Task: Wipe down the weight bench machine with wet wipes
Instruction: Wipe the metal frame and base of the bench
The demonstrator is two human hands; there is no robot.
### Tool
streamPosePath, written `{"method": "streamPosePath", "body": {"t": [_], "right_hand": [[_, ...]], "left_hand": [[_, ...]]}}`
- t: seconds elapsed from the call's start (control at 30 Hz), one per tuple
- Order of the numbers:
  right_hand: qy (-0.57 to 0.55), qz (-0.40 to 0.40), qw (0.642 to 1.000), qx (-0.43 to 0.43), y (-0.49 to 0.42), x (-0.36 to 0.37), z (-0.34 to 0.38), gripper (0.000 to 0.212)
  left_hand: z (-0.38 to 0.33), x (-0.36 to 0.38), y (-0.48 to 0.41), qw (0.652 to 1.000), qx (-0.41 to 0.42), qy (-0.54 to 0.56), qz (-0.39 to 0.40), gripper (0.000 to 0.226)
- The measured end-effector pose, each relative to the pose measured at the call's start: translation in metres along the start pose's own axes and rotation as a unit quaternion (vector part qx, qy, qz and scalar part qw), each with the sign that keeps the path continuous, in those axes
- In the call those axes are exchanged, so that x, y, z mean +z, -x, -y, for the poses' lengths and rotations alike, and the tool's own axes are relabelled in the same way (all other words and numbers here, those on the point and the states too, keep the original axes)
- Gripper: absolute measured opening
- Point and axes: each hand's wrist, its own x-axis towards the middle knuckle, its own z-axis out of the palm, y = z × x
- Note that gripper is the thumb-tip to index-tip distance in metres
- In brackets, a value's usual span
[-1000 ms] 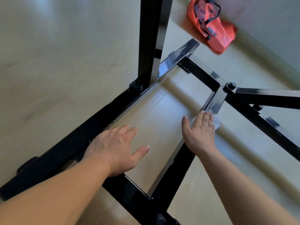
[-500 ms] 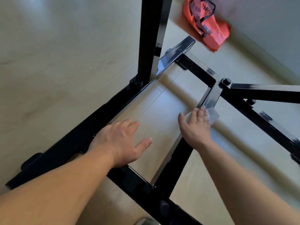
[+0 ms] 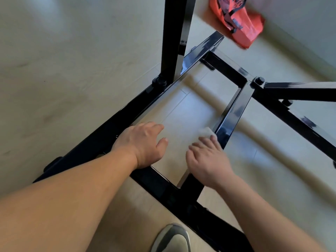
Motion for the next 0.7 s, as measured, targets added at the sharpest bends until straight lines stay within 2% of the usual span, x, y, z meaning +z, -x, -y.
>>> {"method": "streamPosePath", "body": {"t": [0.07, 0.17, 0.27, 0.33, 0.4, 0.5, 0.53, 0.6, 0.7], "right_hand": [[0.03, -0.037, 0.999, -0.004, -0.012, 0.001, -0.016, 0.061], [0.038, -0.069, 0.993, -0.091, 0.003, 0.014, -0.008, 0.063], [-0.032, -0.007, 0.985, -0.168, 0.019, 0.014, 0.002, 0.09], [-0.027, 0.019, 0.981, -0.192, 0.019, 0.011, 0.001, 0.099], [0.001, 0.0, 0.984, -0.18, 0.012, 0.008, -0.004, 0.099], [0.063, -0.038, 0.992, -0.101, -0.002, 0.003, -0.009, 0.099], [0.08, -0.032, 0.992, -0.094, 0.0, 0.006, -0.004, 0.098], [0.081, -0.031, 0.987, -0.135, 0.012, 0.012, 0.009, 0.093], [0.03, 0.053, 0.977, -0.202, 0.036, 0.008, 0.027, 0.09]], "left_hand": [[0.0, 0.001, 0.0, 1.0, 0.004, 0.001, -0.003, 0.054], [0.0, 0.001, 0.001, 1.0, 0.007, 0.009, -0.003, 0.055], [0.002, 0.001, 0.001, 0.999, 0.022, 0.017, -0.015, 0.056], [0.004, 0.001, 0.006, 0.999, 0.043, 0.02, -0.009, 0.055], [0.014, 0.002, 0.016, 0.996, 0.084, -0.027, -0.001, 0.056], [0.036, -0.001, 0.035, 0.981, 0.137, -0.132, 0.027, 0.081], [0.04, -0.002, 0.041, 0.976, 0.148, -0.152, 0.043, 0.08], [0.041, 0.0, 0.044, 0.973, 0.153, -0.165, 0.042, 0.074], [0.036, 0.001, 0.041, 0.975, 0.149, -0.166, 0.007, 0.087]]}}
